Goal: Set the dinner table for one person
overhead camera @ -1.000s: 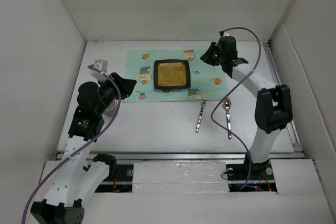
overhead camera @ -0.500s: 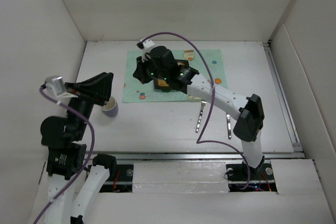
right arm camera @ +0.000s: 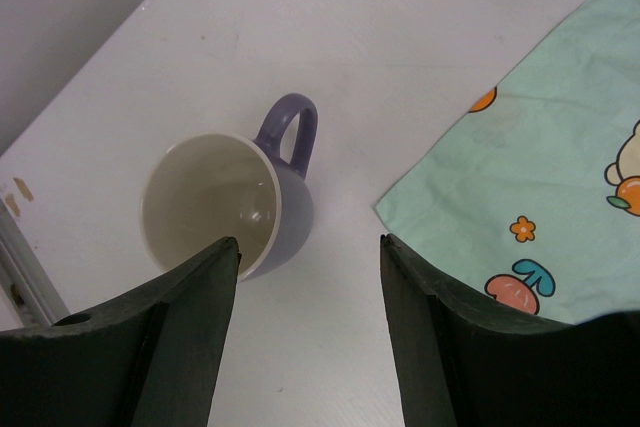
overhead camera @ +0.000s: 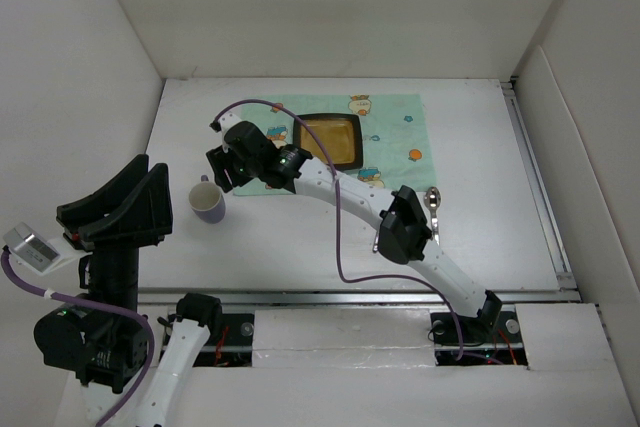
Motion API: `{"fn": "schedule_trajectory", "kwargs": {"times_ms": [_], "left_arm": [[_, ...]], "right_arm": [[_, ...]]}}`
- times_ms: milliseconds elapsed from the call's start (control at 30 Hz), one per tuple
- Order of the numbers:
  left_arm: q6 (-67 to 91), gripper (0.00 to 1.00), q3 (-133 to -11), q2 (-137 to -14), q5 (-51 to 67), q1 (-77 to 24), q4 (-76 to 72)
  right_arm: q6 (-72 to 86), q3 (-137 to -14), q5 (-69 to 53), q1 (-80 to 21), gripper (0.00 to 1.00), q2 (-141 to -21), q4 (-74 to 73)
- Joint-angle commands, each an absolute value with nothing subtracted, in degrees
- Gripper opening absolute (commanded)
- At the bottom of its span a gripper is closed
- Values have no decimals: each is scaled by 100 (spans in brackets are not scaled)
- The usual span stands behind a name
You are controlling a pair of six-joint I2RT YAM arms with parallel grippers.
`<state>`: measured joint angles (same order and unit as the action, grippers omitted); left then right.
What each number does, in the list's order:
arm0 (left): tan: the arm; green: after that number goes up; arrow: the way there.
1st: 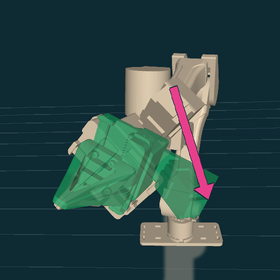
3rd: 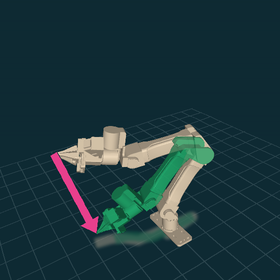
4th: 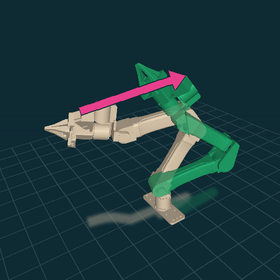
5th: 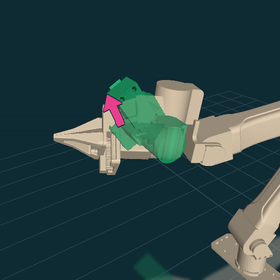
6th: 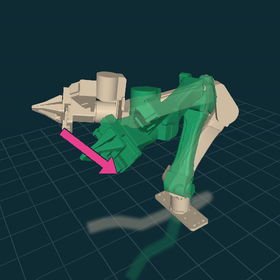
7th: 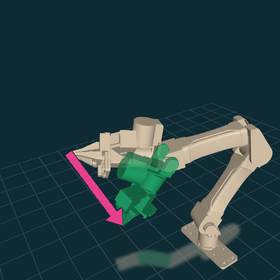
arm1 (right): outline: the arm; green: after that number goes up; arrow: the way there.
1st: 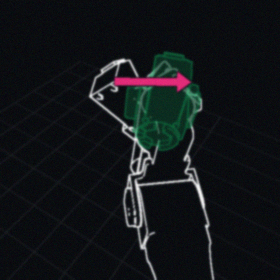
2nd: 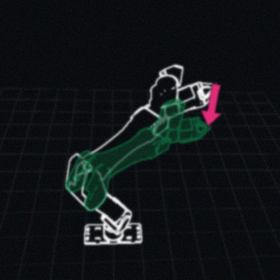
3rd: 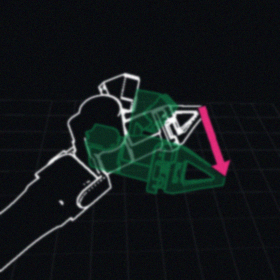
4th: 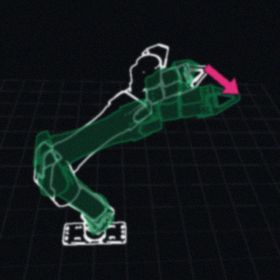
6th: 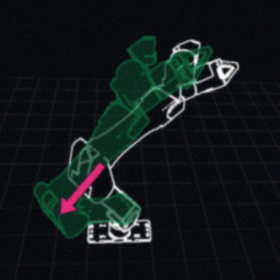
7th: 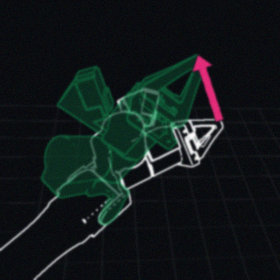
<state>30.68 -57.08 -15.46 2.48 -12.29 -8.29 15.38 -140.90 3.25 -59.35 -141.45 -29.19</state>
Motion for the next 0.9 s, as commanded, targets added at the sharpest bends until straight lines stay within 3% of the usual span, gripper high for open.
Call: {"fn": "schedule_trajectory", "kwargs": {"times_ms": [0, 567, 667, 767, 800, 867], "left_arm": [[3032, 50, -5564, -1521, 237, -1248, -1160], [3050, 52, -5247, -1485, 308, -1248, -1336], [3024, 52, -5168, -1468, 272, -1248, -1398], [2988, 52, -5212, -1450, 237, -1248, -1336], [3023, 52, -5142, -1424, 246, -1248, -1406], [3032, 52, -5115, -1406, 255, -1248, -1450]], "right_arm": [[1608, -14450, 370, -6073, 65, -14115, -2901], [2354, -14581, 703, -6179, 58, -14976, -2224], [2478, -14573, 800, -6179, 42, -14986, -2232], [2496, -14169, 931, -6179, 18, -14775, -2127], [2505, -14064, 1010, -6179, 5, -14696, -2127], [2540, -13502, 1107, -6240, 0, -14336, -1891]]}}
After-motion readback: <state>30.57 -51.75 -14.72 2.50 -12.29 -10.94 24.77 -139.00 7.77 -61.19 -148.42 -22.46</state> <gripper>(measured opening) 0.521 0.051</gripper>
